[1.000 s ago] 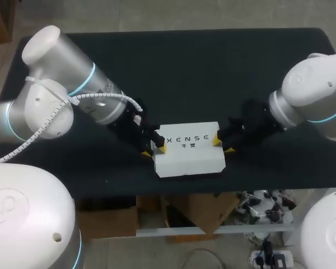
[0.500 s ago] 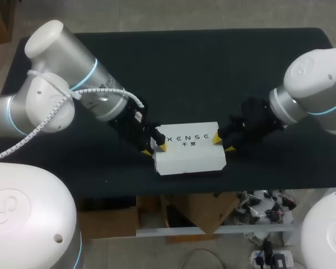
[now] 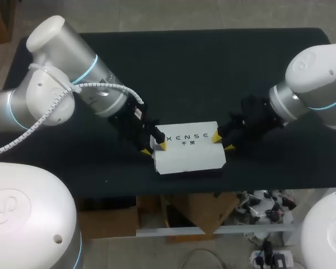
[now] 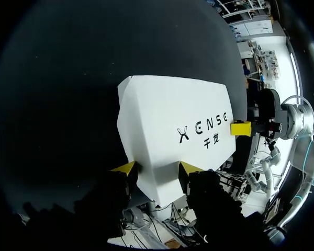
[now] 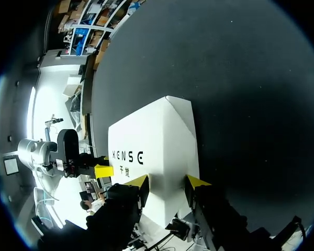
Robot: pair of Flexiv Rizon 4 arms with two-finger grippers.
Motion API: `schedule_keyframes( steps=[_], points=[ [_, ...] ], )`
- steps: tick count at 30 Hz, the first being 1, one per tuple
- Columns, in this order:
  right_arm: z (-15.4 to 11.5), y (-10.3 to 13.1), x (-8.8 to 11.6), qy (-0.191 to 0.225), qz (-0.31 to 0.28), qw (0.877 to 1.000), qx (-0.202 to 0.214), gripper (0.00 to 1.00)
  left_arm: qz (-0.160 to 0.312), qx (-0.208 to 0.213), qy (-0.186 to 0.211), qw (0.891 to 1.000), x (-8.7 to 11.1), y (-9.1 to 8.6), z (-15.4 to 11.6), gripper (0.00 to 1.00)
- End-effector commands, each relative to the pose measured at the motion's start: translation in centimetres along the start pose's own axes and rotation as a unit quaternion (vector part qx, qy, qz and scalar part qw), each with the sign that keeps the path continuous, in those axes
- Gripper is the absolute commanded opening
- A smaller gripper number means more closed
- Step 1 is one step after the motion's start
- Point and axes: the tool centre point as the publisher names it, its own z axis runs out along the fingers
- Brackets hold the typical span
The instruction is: Assemble the packaging by folding the flat box into shape, placing the metal phone stand inside, and closing the box properly
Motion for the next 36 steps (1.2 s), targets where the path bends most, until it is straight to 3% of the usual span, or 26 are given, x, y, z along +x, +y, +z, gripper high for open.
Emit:
schedule_keyframes(
  steps=[1,36],
  points=[
    [-0.07,0.01,0.33,-0.002,0.001,1.000,0.002,0.47,-0.002,-0.005,-0.004,1.000,0.46,-0.30,0.08,0.51],
    [-0.89,-0.19,1.17,-0.004,0.006,1.000,0.009,0.47,-0.034,-0.031,-0.004,0.999,1.00,-0.47,-0.71,0.46]
  ],
)
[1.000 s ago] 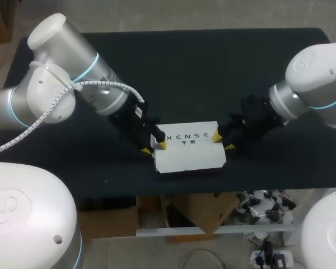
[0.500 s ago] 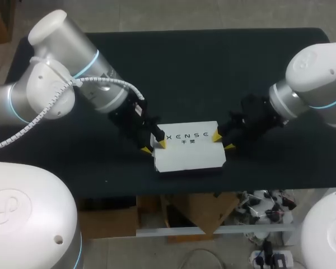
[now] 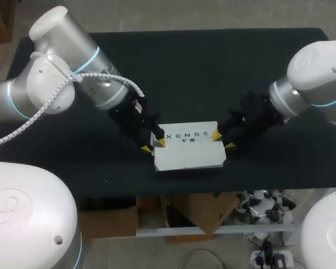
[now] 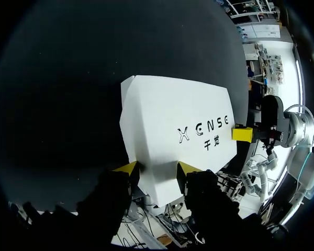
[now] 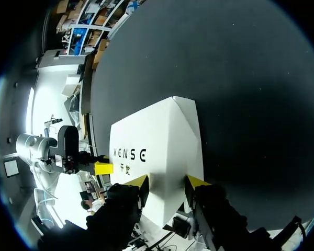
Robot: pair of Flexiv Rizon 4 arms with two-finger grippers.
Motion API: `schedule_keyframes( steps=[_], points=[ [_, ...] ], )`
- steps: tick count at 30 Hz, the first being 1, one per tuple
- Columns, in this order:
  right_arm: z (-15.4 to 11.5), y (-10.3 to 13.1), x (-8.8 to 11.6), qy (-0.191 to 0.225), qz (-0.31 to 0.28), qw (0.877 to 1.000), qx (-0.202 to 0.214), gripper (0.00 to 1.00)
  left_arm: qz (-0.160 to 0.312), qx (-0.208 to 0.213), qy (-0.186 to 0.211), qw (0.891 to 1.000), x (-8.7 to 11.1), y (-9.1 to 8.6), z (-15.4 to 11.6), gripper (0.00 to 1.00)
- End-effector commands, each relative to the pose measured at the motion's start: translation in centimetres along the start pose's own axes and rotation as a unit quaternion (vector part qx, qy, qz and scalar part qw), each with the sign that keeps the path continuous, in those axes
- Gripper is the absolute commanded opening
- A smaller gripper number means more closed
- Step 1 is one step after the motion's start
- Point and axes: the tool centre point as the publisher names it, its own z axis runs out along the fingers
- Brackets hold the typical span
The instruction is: Assemble the packaging by folding the flat box into shape, placing the metal phone stand inside, and closing the box properly
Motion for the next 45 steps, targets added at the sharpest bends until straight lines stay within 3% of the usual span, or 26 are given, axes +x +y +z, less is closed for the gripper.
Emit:
schedule_keyframes(
  steps=[1,45],
  points=[
    [-0.2,0.0,0.5,-0.001,0.002,1.000,0.004,0.47,-0.003,-0.006,-0.001,1.000,0.5,-0.3,0.1,0.46],
    [-0.7,1.2,0.8,0.002,0.022,1.000,0.022,0.47,-0.083,-0.066,0.007,0.994,1.7,-1.0,-0.9,0.47]
  ],
)
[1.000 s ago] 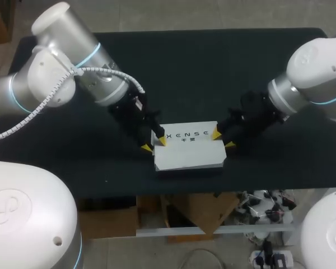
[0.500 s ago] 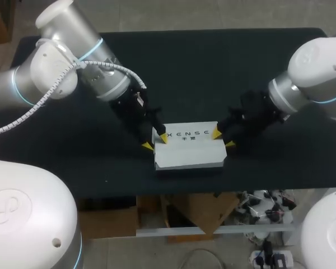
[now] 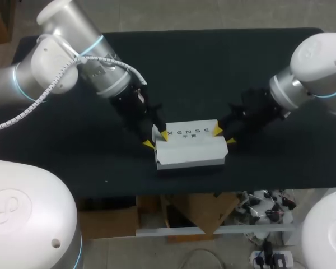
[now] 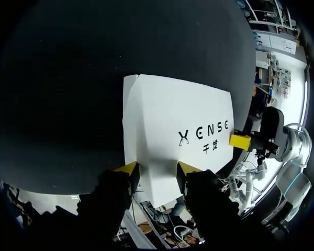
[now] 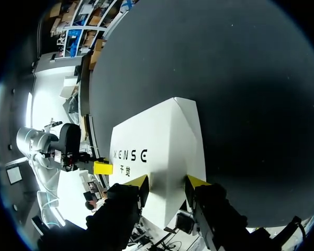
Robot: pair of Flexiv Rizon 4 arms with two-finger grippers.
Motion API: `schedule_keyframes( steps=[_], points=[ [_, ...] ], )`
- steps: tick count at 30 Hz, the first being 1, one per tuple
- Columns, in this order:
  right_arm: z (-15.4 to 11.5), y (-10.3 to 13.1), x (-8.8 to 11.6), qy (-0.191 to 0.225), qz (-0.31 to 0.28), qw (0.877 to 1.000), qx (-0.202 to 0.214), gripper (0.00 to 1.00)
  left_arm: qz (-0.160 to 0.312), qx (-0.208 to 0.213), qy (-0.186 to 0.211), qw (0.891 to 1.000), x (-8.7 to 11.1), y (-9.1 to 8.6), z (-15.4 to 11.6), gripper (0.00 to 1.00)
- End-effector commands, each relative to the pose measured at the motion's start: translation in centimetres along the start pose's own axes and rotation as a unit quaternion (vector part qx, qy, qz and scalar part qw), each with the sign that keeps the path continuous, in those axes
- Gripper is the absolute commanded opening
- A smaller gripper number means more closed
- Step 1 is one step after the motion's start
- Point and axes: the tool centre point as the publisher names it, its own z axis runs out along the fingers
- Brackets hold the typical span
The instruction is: Assemble the packaging by folding the flat box into shape, placing the metal phone stand inside, and closing the box properly
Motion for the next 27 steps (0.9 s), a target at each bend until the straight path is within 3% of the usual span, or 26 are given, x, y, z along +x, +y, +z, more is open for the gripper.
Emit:
schedule_keyframes(
  steps=[1,27],
  points=[
    [-0.03,0.20,0.44,0.000,0.001,1.000,0.004,0.47,-0.005,-0.007,0.000,1.000,0.43,-0.29,-0.07,0.47],
    [-0.32,0.35,0.79,0.002,0.005,1.000,0.005,0.46,-0.047,-0.056,0.018,0.997,0.71,-0.86,-0.67,0.49]
  ],
)
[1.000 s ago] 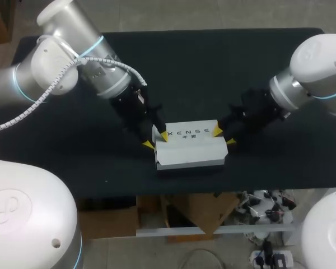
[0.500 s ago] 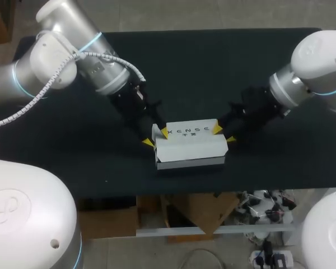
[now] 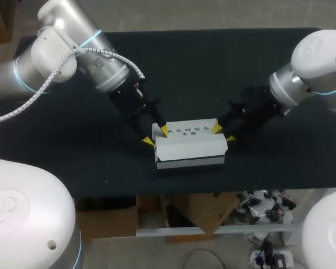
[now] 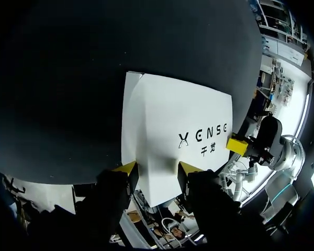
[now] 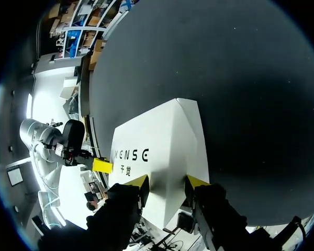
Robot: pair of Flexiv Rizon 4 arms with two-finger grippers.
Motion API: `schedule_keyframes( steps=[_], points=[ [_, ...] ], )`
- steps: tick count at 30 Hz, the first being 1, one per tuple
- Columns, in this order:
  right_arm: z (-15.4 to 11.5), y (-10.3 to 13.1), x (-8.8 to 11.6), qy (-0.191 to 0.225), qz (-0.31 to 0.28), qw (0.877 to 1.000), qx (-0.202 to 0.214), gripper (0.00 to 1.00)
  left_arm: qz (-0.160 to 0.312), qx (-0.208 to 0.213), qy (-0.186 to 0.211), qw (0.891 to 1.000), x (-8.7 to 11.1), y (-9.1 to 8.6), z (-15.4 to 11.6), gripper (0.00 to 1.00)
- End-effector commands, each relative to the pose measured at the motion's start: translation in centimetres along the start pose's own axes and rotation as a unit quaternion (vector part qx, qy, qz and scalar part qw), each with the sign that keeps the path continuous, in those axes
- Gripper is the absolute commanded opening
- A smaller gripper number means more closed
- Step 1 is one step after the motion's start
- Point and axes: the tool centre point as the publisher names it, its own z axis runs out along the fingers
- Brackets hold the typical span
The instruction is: Assemble the packaging by folding the flat box into shape, placing the metal phone stand inside, and closing the box properly
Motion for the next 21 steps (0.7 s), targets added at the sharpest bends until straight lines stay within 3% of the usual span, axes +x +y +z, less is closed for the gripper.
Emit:
schedule_keyframes(
  steps=[1,9,21],
  points=[
    [0.0,0.0,0.3,0.001,0.001,1.000,0.004,0.46,-0.002,-0.009,0.004,1.000,0.3,-0.5,0.1,0.49],
    [0.3,-0.8,0.9,0.002,0.000,1.000,0.006,0.46,-0.004,-0.013,0.012,1.000,0.5,-0.5,-0.2,0.53],
    [-0.1,-0.4,0.7,0.007,0.004,1.000,0.013,0.46,-0.009,-0.022,0.018,1.000,1.0,-0.4,-0.5,0.50]
  ],
)
